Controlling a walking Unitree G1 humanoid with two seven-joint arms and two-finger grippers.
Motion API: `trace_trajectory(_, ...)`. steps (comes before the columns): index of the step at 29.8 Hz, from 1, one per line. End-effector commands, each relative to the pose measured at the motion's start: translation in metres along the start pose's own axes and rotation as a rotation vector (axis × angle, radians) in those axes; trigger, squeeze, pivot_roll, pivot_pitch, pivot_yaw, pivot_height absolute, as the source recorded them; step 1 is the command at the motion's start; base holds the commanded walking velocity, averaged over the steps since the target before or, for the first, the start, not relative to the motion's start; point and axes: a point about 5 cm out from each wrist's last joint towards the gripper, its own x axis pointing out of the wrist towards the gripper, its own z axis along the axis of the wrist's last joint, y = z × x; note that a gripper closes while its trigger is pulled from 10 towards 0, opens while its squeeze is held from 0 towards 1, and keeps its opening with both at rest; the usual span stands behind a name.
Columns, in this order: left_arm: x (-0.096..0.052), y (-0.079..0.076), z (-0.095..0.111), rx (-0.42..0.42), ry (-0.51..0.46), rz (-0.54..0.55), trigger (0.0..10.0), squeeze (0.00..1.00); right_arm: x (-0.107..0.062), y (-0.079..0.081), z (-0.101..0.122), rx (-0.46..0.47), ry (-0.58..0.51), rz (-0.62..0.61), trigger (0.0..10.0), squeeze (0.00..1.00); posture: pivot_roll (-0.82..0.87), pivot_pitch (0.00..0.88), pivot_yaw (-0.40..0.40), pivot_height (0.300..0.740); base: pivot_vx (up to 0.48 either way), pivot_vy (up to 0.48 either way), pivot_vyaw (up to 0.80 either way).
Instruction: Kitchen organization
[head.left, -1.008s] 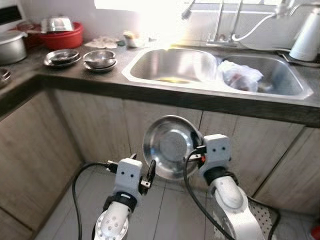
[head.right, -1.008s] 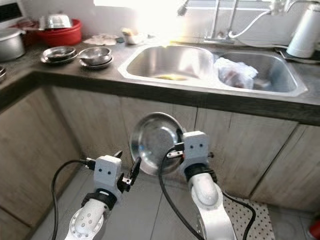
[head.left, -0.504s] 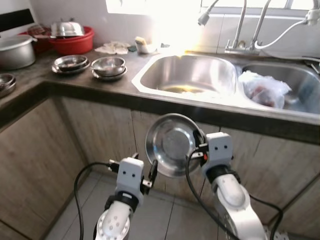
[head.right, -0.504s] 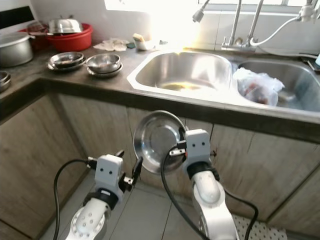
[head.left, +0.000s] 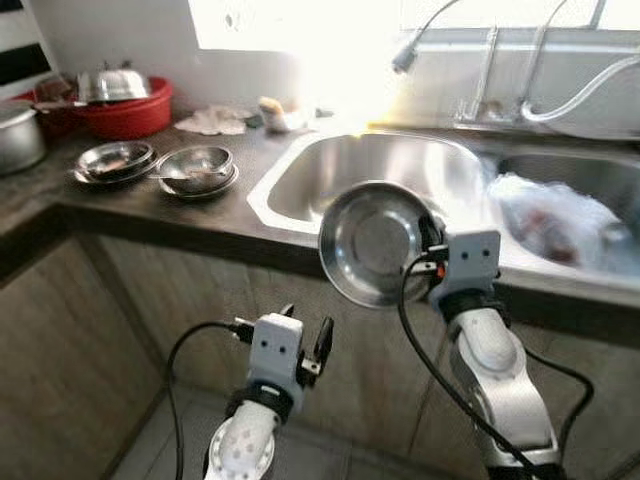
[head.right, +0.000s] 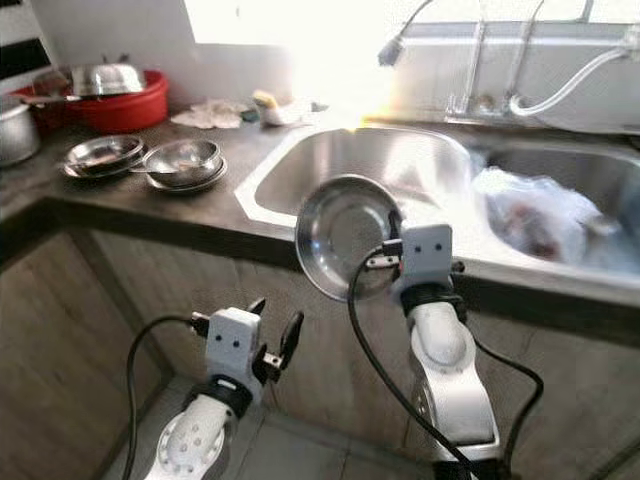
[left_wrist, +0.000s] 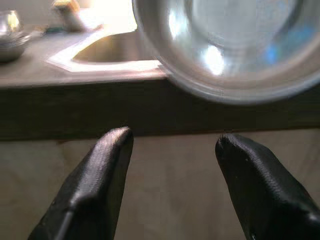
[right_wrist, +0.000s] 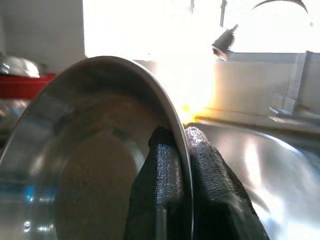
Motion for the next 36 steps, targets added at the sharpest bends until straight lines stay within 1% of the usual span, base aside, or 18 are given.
trace_trajectory(1,0.001,-0.007,0.004,-0.010,-0.020,-0.020,10.0,0.00,0.005,-0.012,0.011,-0.006,-0.042,-0.037,10.0,0.00,0.03,0.040,-0.011,0.740,0.461,0.000,0.00)
trace_trajectory(3,0.001,-0.007,0.004,-0.010,-0.021,-0.020,10.0,0.00,0.012,-0.017,0.019,-0.012,-0.070,-0.046,10.0,0.00,0.03,0.037,-0.013,0.740,0.456,0.000,0.00)
trace_trajectory(7,0.001,-0.007,0.004,-0.011,-0.022,-0.020,10.0,0.00,0.018,-0.021,0.024,-0.016,-0.089,-0.052,10.0,0.00,0.03,0.035,-0.013,0.740,0.455,0.000,0.00)
trace_trajectory(11,0.001,-0.007,0.004,-0.016,-0.019,-0.013,10.0,0.00,0.025,-0.025,0.026,-0.031,-0.074,-0.051,10.0,0.00,0.03,0.033,-0.013,0.740,0.317,0.000,0.00)
trace_trajectory(15,0.001,-0.007,0.003,-0.020,-0.015,-0.009,10.0,0.00,0.030,-0.031,0.019,-0.048,-0.007,-0.070,10.0,0.00,0.03,0.032,-0.017,0.740,0.000,0.000,0.00)
trace_trajectory(16,0.001,-0.007,0.003,-0.019,-0.015,-0.011,10.0,0.00,0.031,-0.036,0.014,-0.060,0.032,-0.088,10.0,0.00,0.03,0.034,-0.017,0.740,0.000,0.000,0.00)
trace_trajectory(19,0.001,-0.007,0.003,-0.020,-0.013,-0.011,10.0,0.00,0.033,-0.042,0.006,-0.074,0.082,-0.106,10.0,0.00,0.03,0.036,-0.017,0.740,0.000,0.000,0.00)
trace_trajectory(20,0.001,-0.008,0.003,-0.019,-0.012,-0.011,10.0,0.00,0.034,-0.047,0.000,-0.077,0.128,-0.120,10.0,0.00,0.03,0.036,-0.017,0.740,0.000,0.000,0.00)
trace_trajectory(21,0.001,-0.008,0.003,-0.019,-0.012,-0.011,10.0,0.00,0.034,-0.047,0.000,-0.077,0.128,-0.120,10.0,0.00,0.03,0.036,-0.017,0.740,0.000,0.000,0.00)
trace_trajectory(22,0.001,-0.008,0.004,-0.021,-0.012,-0.012,10.0,0.00,0.036,-0.052,-0.008,-0.075,0.191,-0.133,10.0,0.00,0.04,0.048,-0.016,0.740,0.000,0.000,0.00)
trace_trajectory(23,0.001,-0.007,0.004,-0.022,-0.012,-0.010,10.0,0.00,0.037,-0.054,-0.021,-0.006,0.274,-0.134,10.0,0.00,0.04,0.052,-0.017,0.740,0.000,0.000,0.00)
trace_trajectory(24,0.001,-0.007,0.004,-0.022,-0.012,-0.010,10.0,0.00,0.037,-0.054,-0.021,-0.006,0.274,-0.134,10.0,0.00,0.04,0.052,-0.017,0.740,0.000,0.000,0.00)
trace_trajectory(25,0.001,-0.007,0.004,-0.022,-0.012,-0.008,10.0,0.00,0.038,-0.054,-0.024,0.026,0.299,-0.131,10.0,0.00,0.04,0.052,-0.017,0.740,0.000,0.000,0.00)
trace_trajectory(29,0.000,-0.008,0.005,-0.022,-0.012,-0.011,10.0,0.00,0.044,-0.063,-0.039,-0.021,0.397,-0.127,10.0,0.00,0.05,0.062,-0.023,0.740,0.000,0.000,0.00)
trace_trajectory(32,-0.002,-0.008,0.006,-0.022,-0.011,-0.006,10.0,0.00,0.046,-0.067,-0.045,-0.038,0.438,-0.134,10.0,0.00,0.05,0.072,-0.025,0.740,0.000,0.000,0.00)
trace_trajectory(33,-0.003,-0.009,0.006,-0.021,-0.012,-0.007,10.0,0.00,0.046,-0.069,-0.049,-0.064,0.462,-0.132,10.0,0.00,0.05,0.080,-0.028,0.740,0.000,0.000,0.00)
trace_trajectory(35,-0.005,-0.010,0.007,-0.021,-0.012,-0.007,10.0,0.00,0.044,-0.075,-0.062,-0.055,0.527,-0.141,10.0,0.00,0.06,0.087,-0.031,0.740,0.000,0.000,0.00)
trace_trajectory(36,-0.005,-0.010,0.007,-0.021,-0.012,-0.007,10.0,0.00,0.044,-0.075,-0.062,-0.055,0.527,-0.141,10.0,0.00,0.06,0.087,-0.031,0.740,0.000,0.000,0.00)
